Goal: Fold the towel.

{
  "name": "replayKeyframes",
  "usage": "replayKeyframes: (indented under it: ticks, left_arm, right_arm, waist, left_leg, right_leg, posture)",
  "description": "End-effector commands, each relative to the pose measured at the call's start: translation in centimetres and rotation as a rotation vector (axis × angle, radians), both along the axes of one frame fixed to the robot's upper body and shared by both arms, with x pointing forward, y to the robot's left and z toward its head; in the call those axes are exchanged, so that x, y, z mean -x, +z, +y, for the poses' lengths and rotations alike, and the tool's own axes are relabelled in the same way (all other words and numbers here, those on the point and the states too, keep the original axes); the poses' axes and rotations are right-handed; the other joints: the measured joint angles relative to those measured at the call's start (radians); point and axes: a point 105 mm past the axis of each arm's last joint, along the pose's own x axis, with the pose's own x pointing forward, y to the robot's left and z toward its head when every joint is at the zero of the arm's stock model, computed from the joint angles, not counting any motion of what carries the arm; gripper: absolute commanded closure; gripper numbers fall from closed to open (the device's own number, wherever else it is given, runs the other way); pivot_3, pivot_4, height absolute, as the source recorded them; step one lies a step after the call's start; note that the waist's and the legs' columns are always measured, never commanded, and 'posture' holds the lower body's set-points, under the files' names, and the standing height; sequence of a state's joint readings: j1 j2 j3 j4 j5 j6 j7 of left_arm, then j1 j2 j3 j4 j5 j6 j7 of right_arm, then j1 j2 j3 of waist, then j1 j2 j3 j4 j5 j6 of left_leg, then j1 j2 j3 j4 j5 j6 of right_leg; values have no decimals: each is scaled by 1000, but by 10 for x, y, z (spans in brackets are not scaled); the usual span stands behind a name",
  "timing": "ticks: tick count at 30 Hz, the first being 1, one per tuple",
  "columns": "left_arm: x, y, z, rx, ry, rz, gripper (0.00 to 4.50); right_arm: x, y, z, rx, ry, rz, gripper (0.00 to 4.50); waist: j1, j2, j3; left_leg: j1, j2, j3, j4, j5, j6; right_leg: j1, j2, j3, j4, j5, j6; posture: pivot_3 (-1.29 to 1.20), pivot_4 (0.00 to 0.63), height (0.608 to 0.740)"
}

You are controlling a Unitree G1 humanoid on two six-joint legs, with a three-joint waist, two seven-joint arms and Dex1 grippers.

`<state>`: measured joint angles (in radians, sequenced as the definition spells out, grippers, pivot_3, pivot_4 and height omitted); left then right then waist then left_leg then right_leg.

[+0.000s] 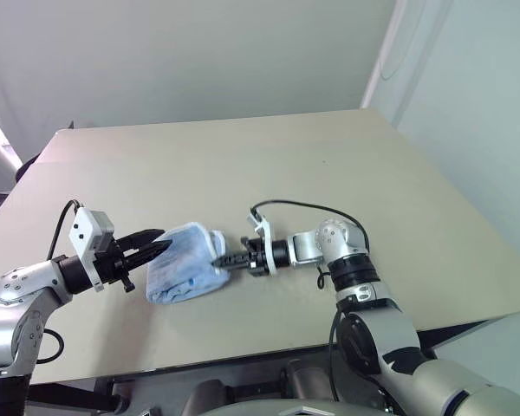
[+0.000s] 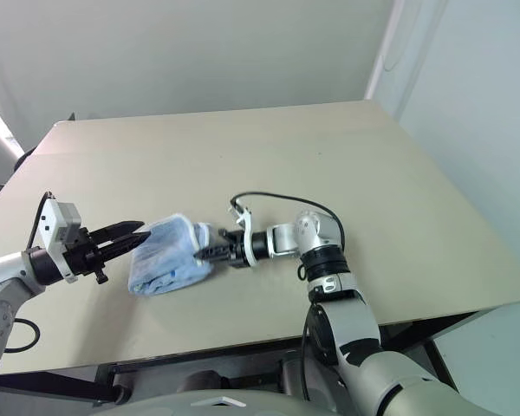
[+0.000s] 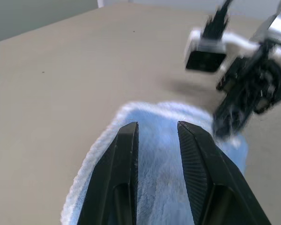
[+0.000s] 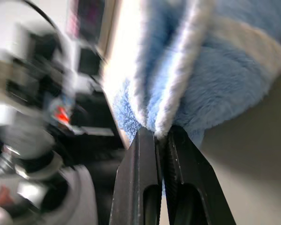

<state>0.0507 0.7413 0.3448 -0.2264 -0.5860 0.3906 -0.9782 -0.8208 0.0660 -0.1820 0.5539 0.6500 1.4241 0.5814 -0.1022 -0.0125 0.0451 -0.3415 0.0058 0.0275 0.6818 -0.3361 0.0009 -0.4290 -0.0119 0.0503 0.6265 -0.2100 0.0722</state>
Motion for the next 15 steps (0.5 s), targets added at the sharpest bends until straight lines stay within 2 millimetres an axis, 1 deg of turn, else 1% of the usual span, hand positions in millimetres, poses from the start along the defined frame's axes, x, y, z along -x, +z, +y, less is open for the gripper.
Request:
replayKeyframes:
  ticks: [1, 3, 5, 7, 9, 11, 13, 14, 15]
  left_arm:
    - [-8, 26, 24, 59, 96, -74, 3072]
    - [-11, 32, 45, 107, 180, -77, 3072]
    - [-11, 34, 63, 137, 245, -74, 3072]
    - [-9, 28, 79, 130, 301, -55, 3072]
    - [-6, 23, 88, 119, 336, -40, 3072]
    - [-2, 20, 91, 116, 352, -37, 3072]
    - [1, 17, 90, 109, 353, -34, 3072]
    - [2, 15, 88, 108, 351, -32, 3072]
    - [4, 14, 86, 109, 349, -32, 3072]
  right_arm:
    - [-18, 40, 5, -110, -51, -80, 4460]
    - [-24, 55, 8, -143, -64, -109, 4460]
    - [-29, 68, 11, -172, -78, -139, 4460]
    - [-39, 80, 14, -210, -113, -180, 4460]
    - [-50, 86, 16, -224, -163, -210, 4460]
    - [-61, 84, 18, -213, -211, -219, 4460]
    - [-70, 80, 18, -204, -255, -222, 4460]
    - [-73, 75, 18, -191, -273, -213, 4460]
    - [-76, 65, 18, -148, -293, -214, 4460]
  waist:
    - [0, 0, 0]
    - [-1, 0, 0]
    - [-3, 0, 0]
    - [-8, 0, 0]
    - [-12, 0, 0]
    - [-21, 0, 0]
    - [-22, 0, 0]
    - [-22, 0, 0]
    - [-22, 0, 0]
  left_leg:
    - [0, 0, 0, 0, 0, 0]
    - [0, 1, 0, -1, 0, 0]
    - [0, 1, 0, -2, 0, 0]
    - [0, 1, 0, -3, 0, 0]
    - [-1, 1, 0, -4, 0, 0]
    - [-1, 1, 0, -5, 0, 0]
    - [-2, 1, -1, -6, 0, 0]
    - [-3, 1, -1, -7, 0, 0]
    - [-3, 1, -1, -7, 0, 0]
  right_leg:
    - [0, 0, 0, 0, 0, 0]
    - [0, 0, 0, 0, 0, 0]
    - [0, 0, -1, -1, 0, -1]
    - [-1, 0, -1, -1, -1, -1]
    - [-1, 0, -1, -2, 0, -3]
    - [-1, -1, -1, -4, 1, -3]
    - [-1, -2, -1, -6, 1, -3]
    - [-1, -3, -1, -7, 1, -3]
    - [-1, -3, -1, -8, 1, -3]
  posture:
    - [0, 0, 740]
    - [0, 0, 740]
    - [0, 0, 740]
    - [0, 0, 740]
    - [0, 0, 740]
    - [0, 0, 740]
    - [0, 0, 740]
    - [0, 0, 740]
    - [0, 0, 740]
